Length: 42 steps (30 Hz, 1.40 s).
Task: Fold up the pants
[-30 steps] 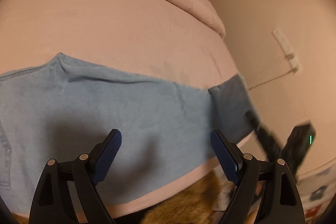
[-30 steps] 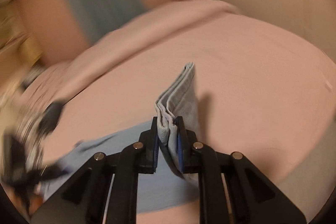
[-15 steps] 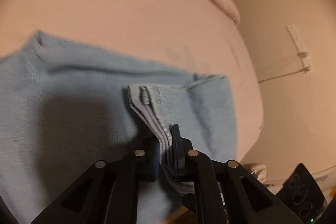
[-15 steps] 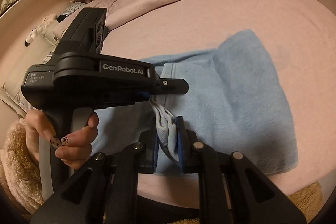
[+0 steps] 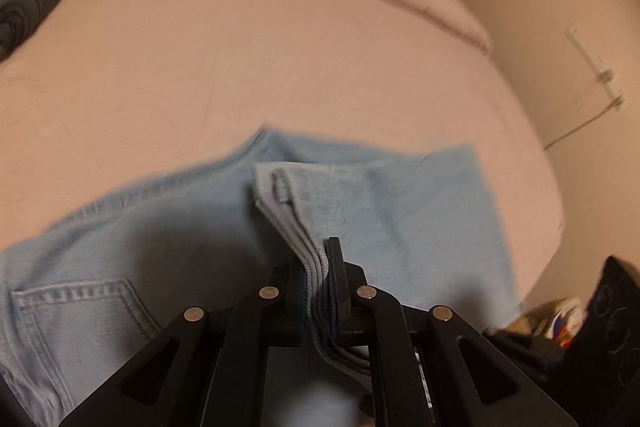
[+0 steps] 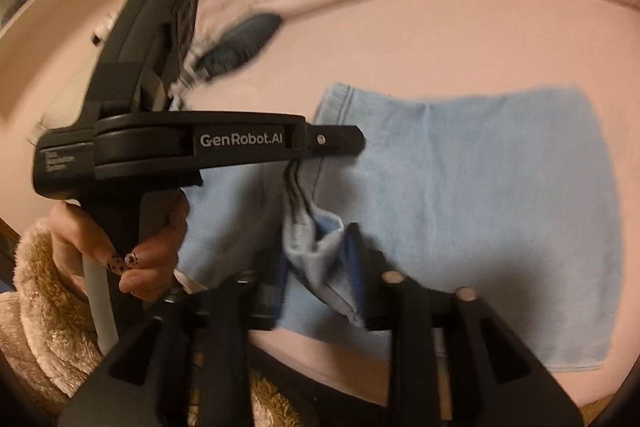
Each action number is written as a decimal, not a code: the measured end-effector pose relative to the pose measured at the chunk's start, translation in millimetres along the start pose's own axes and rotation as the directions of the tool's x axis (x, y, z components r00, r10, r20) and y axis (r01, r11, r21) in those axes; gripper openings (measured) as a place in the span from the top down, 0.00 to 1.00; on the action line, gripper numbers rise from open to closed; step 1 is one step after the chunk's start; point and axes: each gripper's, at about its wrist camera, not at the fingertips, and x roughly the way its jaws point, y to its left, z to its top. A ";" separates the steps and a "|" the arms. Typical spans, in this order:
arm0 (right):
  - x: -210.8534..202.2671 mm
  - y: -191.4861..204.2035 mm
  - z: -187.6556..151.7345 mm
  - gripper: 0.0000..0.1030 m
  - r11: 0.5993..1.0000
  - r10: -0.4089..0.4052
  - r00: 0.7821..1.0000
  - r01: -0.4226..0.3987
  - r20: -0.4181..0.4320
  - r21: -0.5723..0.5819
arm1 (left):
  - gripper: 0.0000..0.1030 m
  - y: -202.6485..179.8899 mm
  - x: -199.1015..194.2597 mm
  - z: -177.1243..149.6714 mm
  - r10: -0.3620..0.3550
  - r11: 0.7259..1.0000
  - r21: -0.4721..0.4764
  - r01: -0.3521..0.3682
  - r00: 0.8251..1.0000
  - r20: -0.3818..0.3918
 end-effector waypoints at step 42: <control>-45.7 -92.4 -42.2 0.70 0.898 -0.413 0.910 0.413 -0.035 0.149 | 0.83 -21.0 5.8 -71.8 0.033 0.997 -0.070 -0.027 0.996 0.079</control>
